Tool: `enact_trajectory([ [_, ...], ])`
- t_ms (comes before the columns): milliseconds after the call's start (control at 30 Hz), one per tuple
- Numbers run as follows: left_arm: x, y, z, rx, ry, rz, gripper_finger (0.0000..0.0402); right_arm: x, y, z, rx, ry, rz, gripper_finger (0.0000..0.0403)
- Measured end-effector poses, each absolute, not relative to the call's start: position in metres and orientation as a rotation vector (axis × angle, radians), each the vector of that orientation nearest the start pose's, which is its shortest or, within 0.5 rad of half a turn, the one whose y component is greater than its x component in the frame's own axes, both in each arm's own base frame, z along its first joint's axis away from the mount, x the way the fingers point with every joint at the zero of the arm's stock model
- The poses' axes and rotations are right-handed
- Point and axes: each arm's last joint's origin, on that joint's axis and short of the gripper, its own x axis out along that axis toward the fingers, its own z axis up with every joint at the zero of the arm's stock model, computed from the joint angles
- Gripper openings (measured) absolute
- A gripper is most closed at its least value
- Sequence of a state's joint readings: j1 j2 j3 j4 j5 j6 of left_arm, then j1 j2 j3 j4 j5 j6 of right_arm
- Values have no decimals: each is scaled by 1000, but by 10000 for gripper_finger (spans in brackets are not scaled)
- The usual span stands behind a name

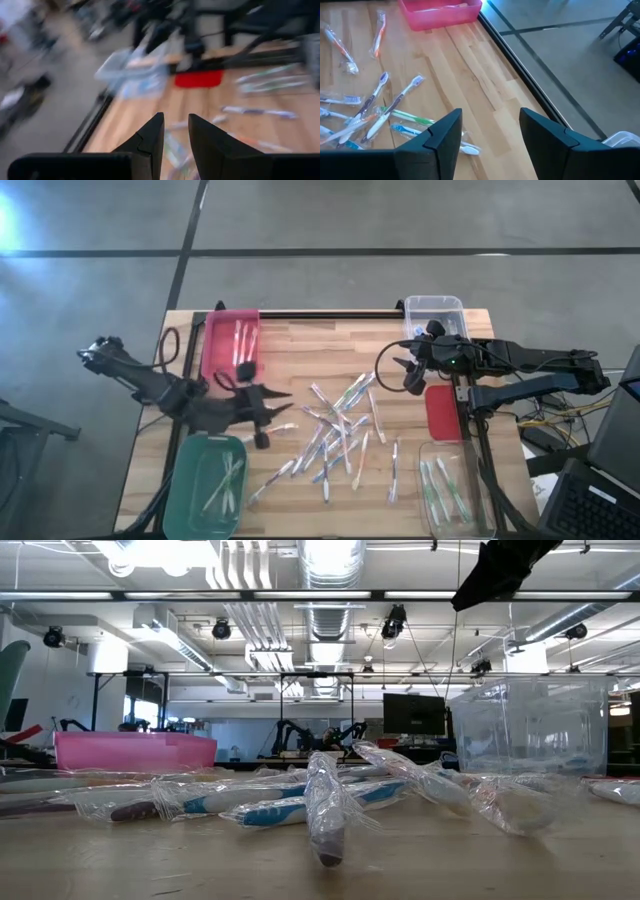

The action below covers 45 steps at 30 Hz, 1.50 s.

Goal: Pick & Place Toothbrushes
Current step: Put the green toothbrush into the green bin

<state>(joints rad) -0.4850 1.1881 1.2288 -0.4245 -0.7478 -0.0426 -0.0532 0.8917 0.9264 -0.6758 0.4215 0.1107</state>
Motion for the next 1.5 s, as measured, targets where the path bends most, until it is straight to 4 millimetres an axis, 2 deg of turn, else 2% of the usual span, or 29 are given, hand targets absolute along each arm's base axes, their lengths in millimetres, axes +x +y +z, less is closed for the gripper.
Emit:
enact_trajectory([
  [167, 246, -81, 378, 240, 235, 26, 94, 172, -21, 321, 4, 605, -498, 180],
  [300, 252, -65, 376, 242, 247, 48, 94, 172, -21, 321, 3, 605, -498, 176],
  [400, 249, -54, 380, 235, 234, 85, 94, 171, -21, 321, 5, 607, -498, 179],
  [533, 235, -45, 390, 206, 208, 146, 94, 171, -21, 321, -10, 616, -494, 187],
  [700, 205, -36, 402, 105, 193, 206, 94, 171, -21, 321, -35, 620, -485, 196],
  [967, 163, -26, 407, 15, 223, 223, 94, 173, -22, 324, -85, 589, -499, 192],
  [1200, 147, -22, 414, 42, 187, 217, 94, 173, -25, 332, -138, 550, -595, 168],
  [1367, 145, -22, 415, 139, 190, 208, 94, 172, -24, 337, -141, 545, -595, 153],
  [1500, 146, -22, 414, 140, 192, 208, 94, 171, -24, 340, -146, 537, -594, 142],
])
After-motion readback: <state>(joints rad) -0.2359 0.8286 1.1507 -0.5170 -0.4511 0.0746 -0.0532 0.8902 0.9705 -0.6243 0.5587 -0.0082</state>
